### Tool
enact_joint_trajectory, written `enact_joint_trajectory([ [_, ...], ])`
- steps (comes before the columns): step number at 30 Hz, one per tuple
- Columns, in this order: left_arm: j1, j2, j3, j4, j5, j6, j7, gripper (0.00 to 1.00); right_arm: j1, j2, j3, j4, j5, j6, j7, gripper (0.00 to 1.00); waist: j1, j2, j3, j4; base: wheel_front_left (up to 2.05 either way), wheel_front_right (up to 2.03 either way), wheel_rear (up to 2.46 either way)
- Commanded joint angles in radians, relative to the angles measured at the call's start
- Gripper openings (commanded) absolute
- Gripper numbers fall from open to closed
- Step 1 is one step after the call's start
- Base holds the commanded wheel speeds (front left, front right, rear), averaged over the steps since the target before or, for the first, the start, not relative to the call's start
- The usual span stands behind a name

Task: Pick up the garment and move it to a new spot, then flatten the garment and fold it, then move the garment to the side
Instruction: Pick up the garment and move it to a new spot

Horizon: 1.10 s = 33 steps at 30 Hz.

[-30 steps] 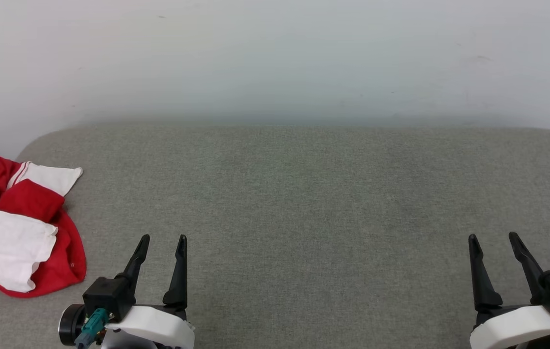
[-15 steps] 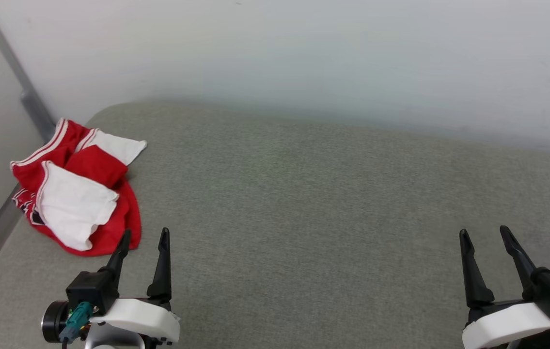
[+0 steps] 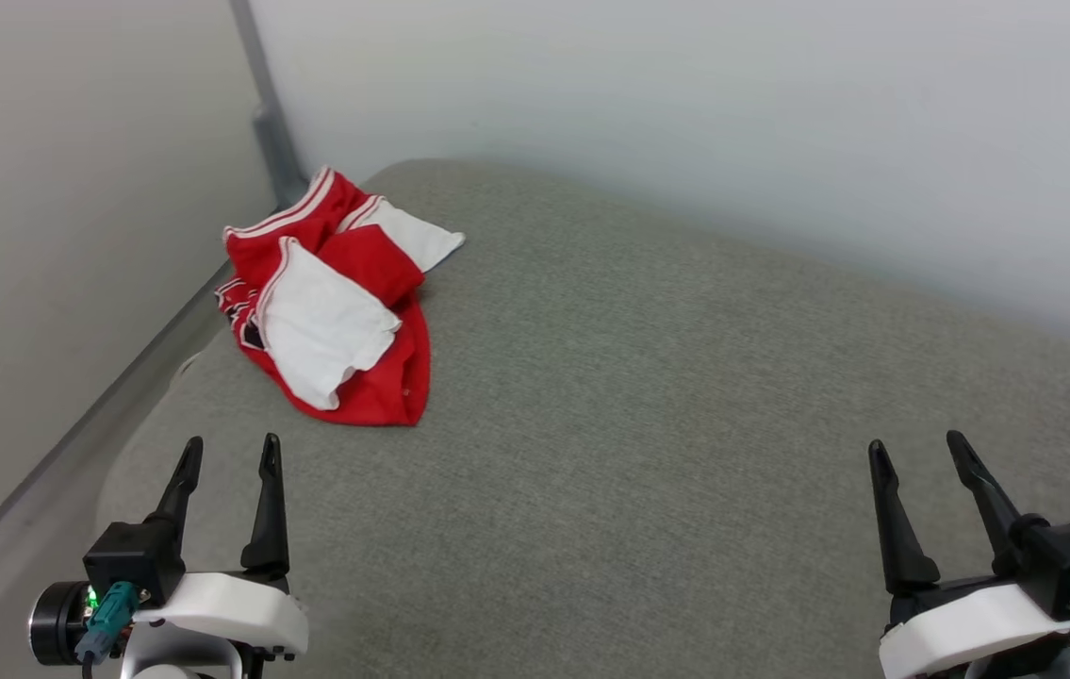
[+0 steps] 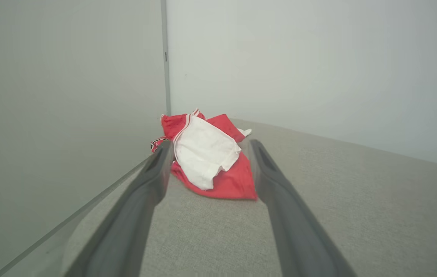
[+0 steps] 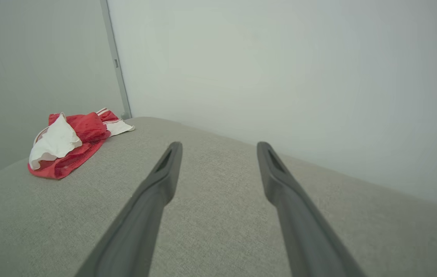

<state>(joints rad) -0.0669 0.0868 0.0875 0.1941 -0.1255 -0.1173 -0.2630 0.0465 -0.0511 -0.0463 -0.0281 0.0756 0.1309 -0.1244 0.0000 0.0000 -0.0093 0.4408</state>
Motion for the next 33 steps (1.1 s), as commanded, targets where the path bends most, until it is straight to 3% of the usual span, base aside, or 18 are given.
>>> enact_joint_trajectory([
  [1,-0.008,0.002,0.002,-0.002,0.004,-0.002,-0.003,1.0,-0.01,0.001,0.005,-0.001,0.0,0.0,-0.007,1.0,0.0,0.0,0.002,0.051,0.0,0.0,0.0],
  [7,0.01,-0.001,0.027,-0.016,-0.005,-0.003,-0.003,1.0,-0.043,0.001,0.041,-0.006,-0.001,0.0,0.0,1.0,0.0,0.0,0.019,0.085,0.0,0.0,0.0],
  [21,0.017,-0.019,0.052,-0.044,0.006,-0.003,-0.003,1.0,-0.088,0.001,0.068,0.02,-0.01,0.0,0.001,1.0,0.0,0.0,0.037,0.094,0.0,0.0,0.0],
  [29,-0.069,-0.009,0.032,-0.01,-0.003,-0.008,-0.003,1.0,-0.079,0.001,0.038,-0.022,-0.032,0.0,0.02,1.0,0.0,0.0,0.08,0.089,0.0,0.0,0.0],
  [33,-0.161,0.012,0.033,0.021,-0.037,-0.012,-0.003,1.0,-0.112,0.001,0.042,-0.067,-0.059,0.0,0.055,1.0,0.0,0.0,0.153,0.052,0.0,0.0,0.0],
])
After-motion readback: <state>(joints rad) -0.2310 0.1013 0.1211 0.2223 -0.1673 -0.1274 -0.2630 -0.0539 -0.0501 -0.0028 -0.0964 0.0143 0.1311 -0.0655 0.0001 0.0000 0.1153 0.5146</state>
